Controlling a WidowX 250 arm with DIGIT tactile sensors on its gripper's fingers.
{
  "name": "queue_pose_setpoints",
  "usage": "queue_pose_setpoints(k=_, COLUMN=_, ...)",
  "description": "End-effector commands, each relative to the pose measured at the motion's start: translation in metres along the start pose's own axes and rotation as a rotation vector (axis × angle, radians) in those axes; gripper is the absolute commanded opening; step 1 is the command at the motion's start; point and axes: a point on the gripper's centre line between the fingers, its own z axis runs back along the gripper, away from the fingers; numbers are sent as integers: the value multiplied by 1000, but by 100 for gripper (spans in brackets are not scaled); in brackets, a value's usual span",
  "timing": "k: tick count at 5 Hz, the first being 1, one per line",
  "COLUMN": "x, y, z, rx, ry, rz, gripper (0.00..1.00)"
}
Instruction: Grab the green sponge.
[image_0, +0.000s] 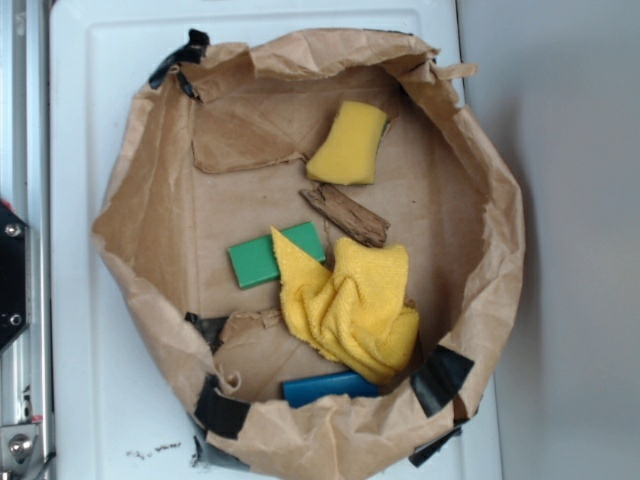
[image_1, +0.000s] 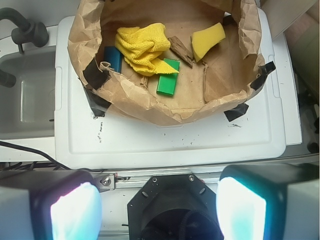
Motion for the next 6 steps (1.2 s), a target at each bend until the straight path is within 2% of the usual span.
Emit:
queue_pose_setpoints(k=1, x=0, y=0, z=0, rx=0, ry=0, rz=0, gripper=100)
queue_pose_setpoints(k=2, x=37, y=6, z=-10, rx=-34, ry=-15, rz=64, gripper=100)
queue_pose_setpoints(k=6, x=37, y=6, z=-10, rx=-34, ry=-15, rz=64, gripper=100)
